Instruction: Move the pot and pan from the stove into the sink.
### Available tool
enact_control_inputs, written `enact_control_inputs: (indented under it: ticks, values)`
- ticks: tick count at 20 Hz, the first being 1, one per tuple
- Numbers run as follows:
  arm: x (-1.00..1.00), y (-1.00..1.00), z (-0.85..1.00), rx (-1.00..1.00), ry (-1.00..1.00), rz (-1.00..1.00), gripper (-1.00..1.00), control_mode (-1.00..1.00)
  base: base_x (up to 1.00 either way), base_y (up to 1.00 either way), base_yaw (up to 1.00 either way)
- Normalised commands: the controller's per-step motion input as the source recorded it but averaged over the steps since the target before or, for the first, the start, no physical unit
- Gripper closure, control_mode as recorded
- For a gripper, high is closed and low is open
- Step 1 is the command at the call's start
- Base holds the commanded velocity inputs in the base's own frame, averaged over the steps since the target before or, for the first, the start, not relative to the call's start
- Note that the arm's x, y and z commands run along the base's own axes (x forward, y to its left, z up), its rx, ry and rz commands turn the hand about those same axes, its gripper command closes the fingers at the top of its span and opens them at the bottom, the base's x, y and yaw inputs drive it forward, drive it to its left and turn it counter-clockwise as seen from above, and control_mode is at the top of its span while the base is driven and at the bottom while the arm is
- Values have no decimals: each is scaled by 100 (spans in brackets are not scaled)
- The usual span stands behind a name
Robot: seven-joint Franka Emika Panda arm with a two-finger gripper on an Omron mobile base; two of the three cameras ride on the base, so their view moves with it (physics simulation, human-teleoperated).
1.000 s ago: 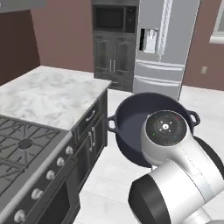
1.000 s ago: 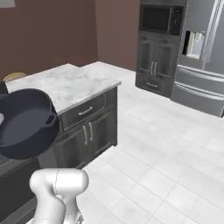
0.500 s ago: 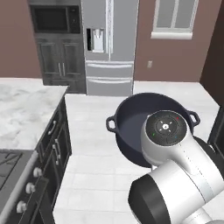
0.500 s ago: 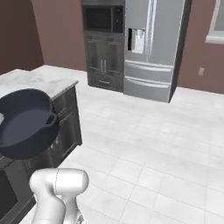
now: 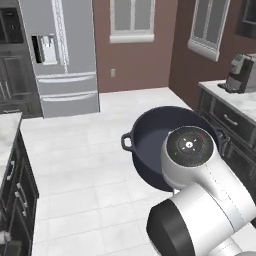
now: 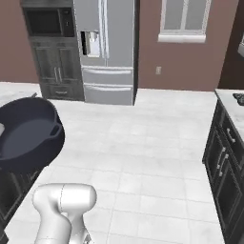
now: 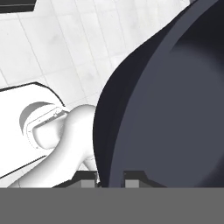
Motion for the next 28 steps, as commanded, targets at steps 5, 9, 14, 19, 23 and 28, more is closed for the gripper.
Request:
enact_control_inputs:
  ticks: [5,9,14,19,23,28]
  values:
    - [0,0,0,0,0,0,100,100,0,-7,-50]
    - [0,0,0,0,0,0,100,100,0,-7,-50]
    - [0,0,0,0,0,0,100,100,0,-9,-50]
    - [0,0,0,0,0,0,100,100,0,-12,-50]
    - [0,0,0,0,0,0,100,100,0,-12,-50]
    - [0,0,0,0,0,0,100,100,0,-12,-50]
